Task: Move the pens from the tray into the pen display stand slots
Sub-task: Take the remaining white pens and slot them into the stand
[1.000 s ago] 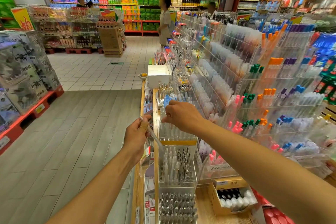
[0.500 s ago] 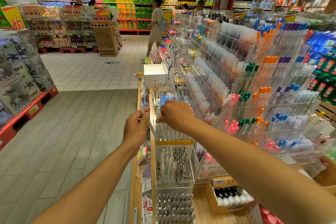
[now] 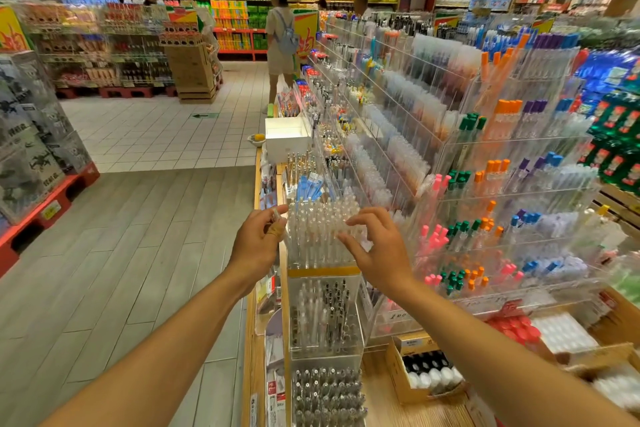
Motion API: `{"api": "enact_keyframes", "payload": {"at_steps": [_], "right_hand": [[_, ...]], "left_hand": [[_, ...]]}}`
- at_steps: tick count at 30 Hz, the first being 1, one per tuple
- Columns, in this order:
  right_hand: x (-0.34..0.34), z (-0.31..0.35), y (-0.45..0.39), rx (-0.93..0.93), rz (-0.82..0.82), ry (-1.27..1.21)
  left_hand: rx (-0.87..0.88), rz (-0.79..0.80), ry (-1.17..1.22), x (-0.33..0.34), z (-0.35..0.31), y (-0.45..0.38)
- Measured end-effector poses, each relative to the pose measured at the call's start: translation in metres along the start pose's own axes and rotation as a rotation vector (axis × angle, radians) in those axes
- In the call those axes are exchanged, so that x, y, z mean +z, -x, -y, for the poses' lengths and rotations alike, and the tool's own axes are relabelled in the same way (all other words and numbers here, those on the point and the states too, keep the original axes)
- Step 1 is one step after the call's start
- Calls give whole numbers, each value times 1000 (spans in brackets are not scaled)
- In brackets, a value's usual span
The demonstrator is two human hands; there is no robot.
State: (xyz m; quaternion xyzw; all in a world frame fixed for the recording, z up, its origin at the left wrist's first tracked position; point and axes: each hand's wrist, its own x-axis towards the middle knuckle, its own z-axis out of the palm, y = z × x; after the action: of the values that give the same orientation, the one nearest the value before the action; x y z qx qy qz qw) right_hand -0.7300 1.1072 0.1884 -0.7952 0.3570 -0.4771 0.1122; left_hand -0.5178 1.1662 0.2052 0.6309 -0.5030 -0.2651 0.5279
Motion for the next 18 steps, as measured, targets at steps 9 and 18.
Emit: {"api": "enact_keyframes", "payload": {"at_steps": [9,18], "right_hand": [[13,-35,23,550,128,-161],[23,-51,31,614,341,-254]], "left_hand": [[31,-22,-90,10,9,6],[63,-34,-179,11,20,-1]]}}
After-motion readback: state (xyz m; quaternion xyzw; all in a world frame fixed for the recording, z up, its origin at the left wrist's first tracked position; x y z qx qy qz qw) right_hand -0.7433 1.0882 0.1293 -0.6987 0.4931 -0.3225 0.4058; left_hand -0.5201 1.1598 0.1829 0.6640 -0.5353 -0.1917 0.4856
